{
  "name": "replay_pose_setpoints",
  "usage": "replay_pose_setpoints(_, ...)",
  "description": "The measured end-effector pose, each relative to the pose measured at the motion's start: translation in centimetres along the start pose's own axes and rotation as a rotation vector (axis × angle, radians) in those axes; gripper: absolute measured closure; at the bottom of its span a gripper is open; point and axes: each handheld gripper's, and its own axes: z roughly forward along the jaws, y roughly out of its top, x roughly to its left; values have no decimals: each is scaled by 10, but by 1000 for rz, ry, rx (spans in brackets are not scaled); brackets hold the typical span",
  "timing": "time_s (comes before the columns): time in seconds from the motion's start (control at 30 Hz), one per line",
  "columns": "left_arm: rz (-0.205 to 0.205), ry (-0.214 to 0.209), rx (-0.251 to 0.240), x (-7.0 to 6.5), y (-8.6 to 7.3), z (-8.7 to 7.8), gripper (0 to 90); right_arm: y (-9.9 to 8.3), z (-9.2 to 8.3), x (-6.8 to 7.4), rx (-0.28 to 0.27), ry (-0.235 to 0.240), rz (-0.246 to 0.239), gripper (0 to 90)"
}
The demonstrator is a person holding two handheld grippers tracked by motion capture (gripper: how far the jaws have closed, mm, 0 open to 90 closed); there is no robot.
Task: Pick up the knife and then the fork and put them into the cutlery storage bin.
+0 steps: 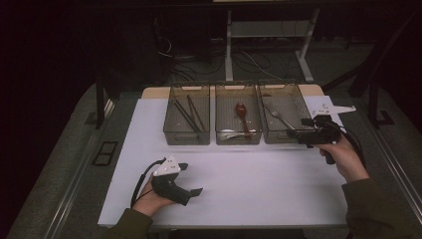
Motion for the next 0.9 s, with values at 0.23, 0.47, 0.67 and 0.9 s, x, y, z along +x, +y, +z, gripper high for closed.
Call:
replay_pose_setpoints(0.23,-2,1,-4,0,0,-1,0,-14,-14,17,-66,36,-21,176)
replay_pose_setpoints(0.47,-1,0,-7,0,0,-1,0,-34,-20,32,-88,71,-25,176)
replay_pose_setpoints(0.67,0,1,-11,-1,1,-3,0,-53,-23,43,-83,98,-37,176)
replay_pose_setpoints(0.9,2,2,-9,-2,1,-3,0,-76,-27,54,-91,122,-29,176)
